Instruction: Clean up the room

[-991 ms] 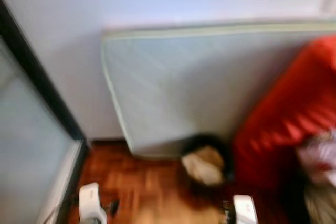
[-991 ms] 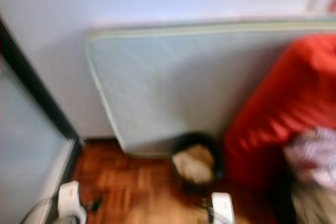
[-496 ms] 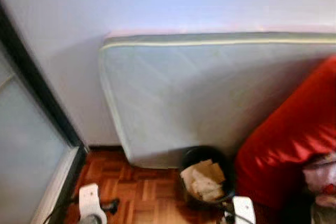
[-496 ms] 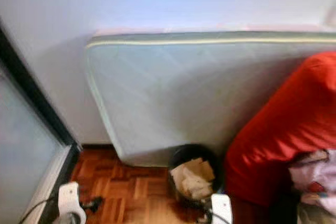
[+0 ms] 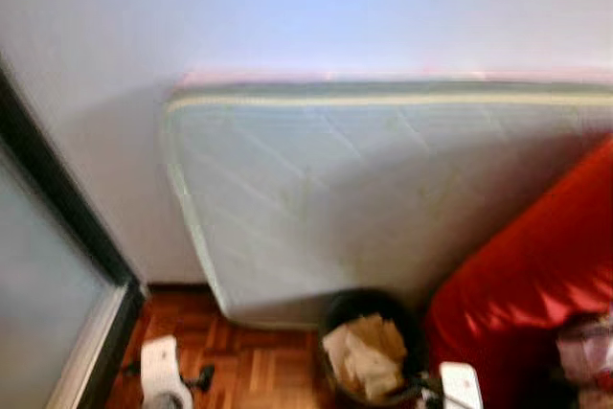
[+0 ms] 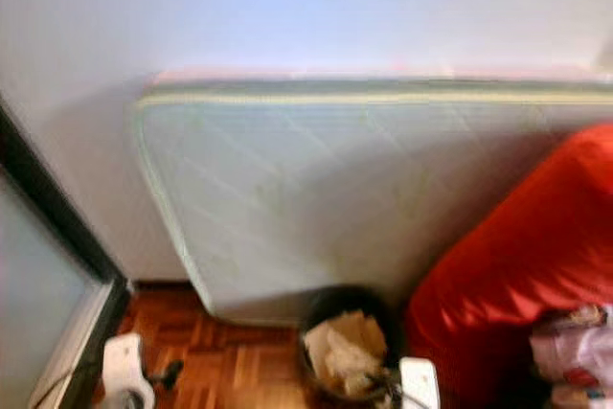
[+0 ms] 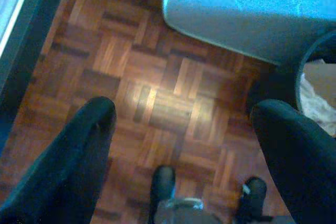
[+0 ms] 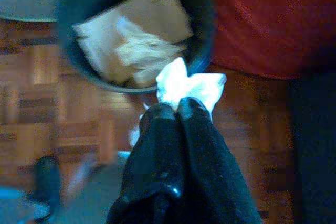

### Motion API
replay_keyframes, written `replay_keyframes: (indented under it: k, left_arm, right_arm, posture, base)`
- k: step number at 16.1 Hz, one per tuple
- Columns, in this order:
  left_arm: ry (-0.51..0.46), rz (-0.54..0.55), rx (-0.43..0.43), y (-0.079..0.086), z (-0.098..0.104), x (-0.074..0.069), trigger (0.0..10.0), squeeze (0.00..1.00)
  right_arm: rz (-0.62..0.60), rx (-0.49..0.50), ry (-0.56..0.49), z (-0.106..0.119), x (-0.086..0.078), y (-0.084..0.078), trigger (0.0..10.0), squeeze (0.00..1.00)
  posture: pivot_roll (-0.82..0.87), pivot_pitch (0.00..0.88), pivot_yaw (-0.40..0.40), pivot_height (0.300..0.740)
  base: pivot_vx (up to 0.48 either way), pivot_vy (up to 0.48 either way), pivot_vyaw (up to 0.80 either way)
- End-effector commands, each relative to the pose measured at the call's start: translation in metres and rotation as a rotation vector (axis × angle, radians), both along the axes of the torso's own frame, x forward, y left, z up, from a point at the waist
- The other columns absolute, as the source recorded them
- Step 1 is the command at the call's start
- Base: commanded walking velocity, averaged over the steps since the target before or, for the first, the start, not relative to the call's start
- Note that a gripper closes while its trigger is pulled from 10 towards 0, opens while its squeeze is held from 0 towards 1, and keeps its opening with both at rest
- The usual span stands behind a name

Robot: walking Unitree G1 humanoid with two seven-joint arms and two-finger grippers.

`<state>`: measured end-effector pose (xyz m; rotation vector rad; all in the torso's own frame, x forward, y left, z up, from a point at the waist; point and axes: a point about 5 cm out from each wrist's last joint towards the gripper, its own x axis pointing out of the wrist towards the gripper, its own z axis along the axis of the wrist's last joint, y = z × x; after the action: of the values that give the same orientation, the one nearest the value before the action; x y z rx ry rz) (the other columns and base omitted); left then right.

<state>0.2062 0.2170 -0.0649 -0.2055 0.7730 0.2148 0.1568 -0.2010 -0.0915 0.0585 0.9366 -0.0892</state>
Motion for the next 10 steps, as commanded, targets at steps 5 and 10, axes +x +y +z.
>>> replay_keyframes:
  k: [5, 10]
  left_arm:
    - [-0.017, -0.027, 0.005, -0.003, 0.002, 0.004, 10.0, 0.00]
    - [-0.219, -0.073, 0.017, -0.009, 0.036, 0.051, 10.0, 0.00]
  right_arm:
    - [0.003, 0.030, -0.070, 0.006, 0.016, 0.011, 10.0, 0.00]
    - [0.059, 0.078, -0.349, 0.053, 0.096, 0.032, 10.0, 0.00]
  posture:
    - [0.03, 0.000, -0.029, 0.740]
    - [0.03, 0.000, -0.030, 0.740]
  base:
    - [0.266, 0.000, 0.00]
    - [0.000, 0.000, 0.00]
